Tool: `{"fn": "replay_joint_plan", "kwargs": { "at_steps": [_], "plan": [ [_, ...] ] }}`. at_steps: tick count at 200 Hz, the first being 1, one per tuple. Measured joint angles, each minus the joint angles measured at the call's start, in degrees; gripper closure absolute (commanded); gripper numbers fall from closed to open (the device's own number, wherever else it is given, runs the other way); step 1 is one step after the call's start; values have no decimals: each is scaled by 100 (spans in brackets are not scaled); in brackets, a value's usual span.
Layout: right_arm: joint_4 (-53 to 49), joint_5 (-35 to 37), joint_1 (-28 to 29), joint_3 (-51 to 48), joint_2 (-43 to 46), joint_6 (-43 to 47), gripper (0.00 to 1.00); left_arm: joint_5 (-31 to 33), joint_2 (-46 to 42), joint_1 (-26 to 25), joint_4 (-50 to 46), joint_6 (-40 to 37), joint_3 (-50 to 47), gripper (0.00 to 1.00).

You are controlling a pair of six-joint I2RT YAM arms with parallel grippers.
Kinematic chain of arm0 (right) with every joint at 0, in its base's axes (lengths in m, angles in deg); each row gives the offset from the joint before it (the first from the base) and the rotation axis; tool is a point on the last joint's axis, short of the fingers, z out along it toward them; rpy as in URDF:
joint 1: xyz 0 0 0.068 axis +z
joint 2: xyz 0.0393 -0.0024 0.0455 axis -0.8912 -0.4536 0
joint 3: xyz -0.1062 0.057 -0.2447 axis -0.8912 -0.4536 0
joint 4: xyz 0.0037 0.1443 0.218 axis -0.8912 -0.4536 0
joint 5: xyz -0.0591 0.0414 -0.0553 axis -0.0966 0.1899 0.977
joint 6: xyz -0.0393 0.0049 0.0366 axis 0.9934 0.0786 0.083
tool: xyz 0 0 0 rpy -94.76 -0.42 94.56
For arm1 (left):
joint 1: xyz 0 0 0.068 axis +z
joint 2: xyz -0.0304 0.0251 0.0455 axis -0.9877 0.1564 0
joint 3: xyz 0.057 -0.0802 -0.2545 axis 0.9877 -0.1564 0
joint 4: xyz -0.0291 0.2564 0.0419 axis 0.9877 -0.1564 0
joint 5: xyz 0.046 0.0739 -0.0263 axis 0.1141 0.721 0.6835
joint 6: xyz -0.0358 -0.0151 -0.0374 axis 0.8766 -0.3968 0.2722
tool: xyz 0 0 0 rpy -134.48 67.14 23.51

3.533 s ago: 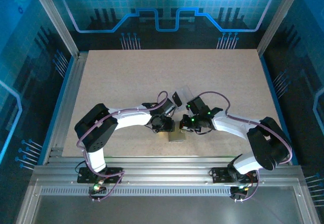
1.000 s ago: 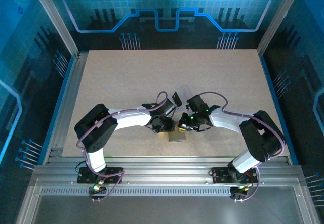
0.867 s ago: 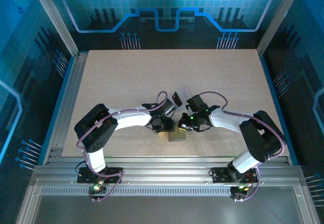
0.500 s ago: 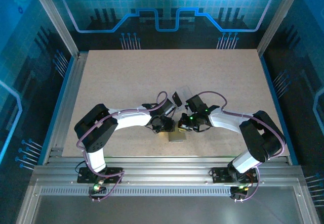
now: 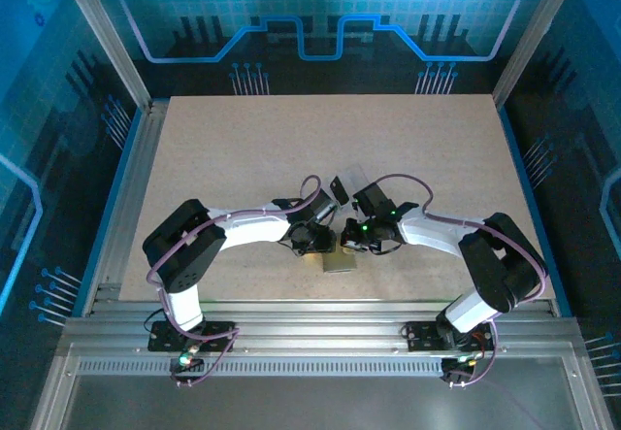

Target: Put the credit cards into the card holder

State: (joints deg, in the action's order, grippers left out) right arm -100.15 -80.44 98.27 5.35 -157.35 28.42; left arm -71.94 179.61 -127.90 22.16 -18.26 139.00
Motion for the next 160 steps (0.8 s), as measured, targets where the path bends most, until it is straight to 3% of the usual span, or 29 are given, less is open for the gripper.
{"fn": "replay_joint_plan", "kwargs": {
  "at_steps": [160],
  "plan": [
    [295, 852, 479, -313, 345, 28, 100, -2, 0, 0, -7, 33, 4, 55]
  ]
}}
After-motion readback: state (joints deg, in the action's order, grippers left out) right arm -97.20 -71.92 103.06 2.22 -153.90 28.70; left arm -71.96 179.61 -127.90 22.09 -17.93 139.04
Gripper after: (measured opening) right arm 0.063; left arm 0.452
